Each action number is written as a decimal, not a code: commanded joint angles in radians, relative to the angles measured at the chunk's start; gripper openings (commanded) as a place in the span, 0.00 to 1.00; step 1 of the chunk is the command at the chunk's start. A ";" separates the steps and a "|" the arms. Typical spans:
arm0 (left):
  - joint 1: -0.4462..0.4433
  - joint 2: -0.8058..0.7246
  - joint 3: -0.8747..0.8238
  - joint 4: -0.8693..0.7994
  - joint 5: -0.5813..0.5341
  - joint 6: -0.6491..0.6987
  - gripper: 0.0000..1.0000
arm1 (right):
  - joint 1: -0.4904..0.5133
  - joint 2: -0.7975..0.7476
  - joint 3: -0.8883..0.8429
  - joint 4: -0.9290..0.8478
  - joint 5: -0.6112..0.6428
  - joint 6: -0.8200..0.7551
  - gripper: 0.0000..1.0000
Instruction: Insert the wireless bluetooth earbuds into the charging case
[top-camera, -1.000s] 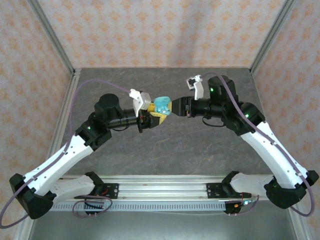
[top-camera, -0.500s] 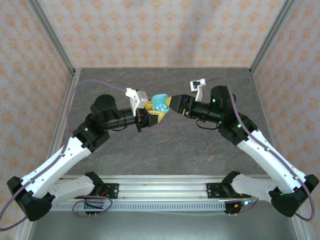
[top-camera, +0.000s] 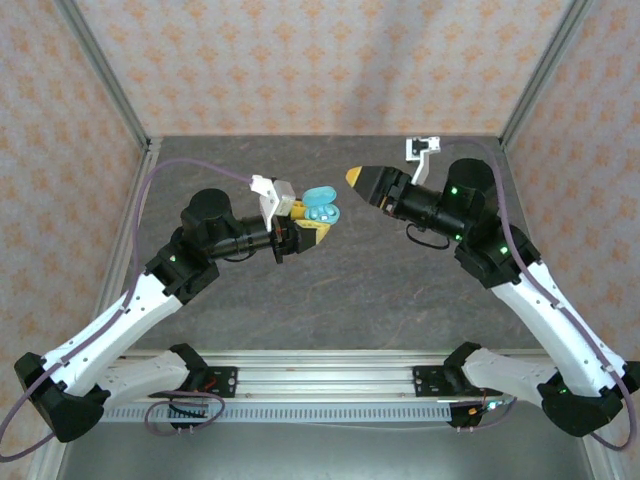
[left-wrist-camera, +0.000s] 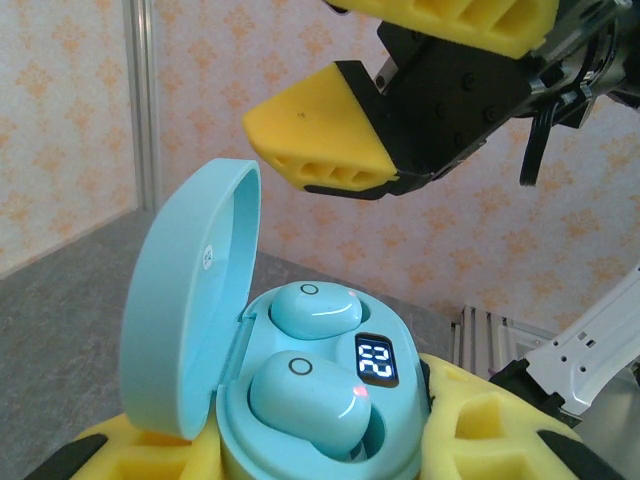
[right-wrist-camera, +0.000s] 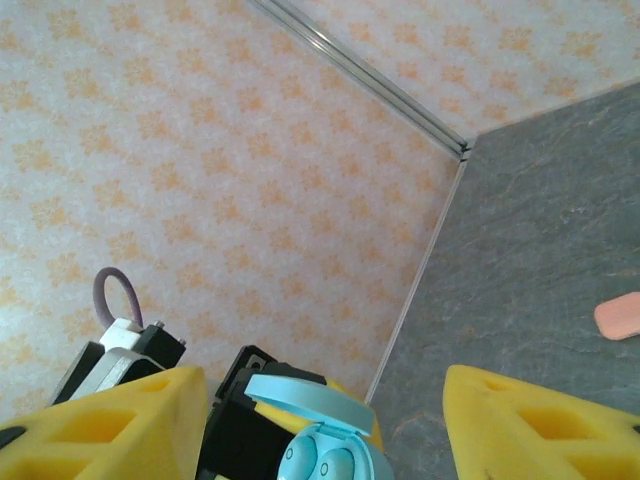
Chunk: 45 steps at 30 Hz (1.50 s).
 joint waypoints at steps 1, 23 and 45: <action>-0.006 0.004 0.031 0.047 0.016 -0.007 0.00 | -0.005 0.044 0.039 -0.030 0.000 -0.011 0.68; -0.006 0.015 0.033 0.058 -0.008 -0.007 0.00 | -0.004 0.039 -0.074 -0.038 -0.167 0.092 0.72; -0.006 0.029 0.040 0.074 -0.012 -0.025 0.00 | 0.001 0.037 -0.214 0.224 -0.265 0.310 0.68</action>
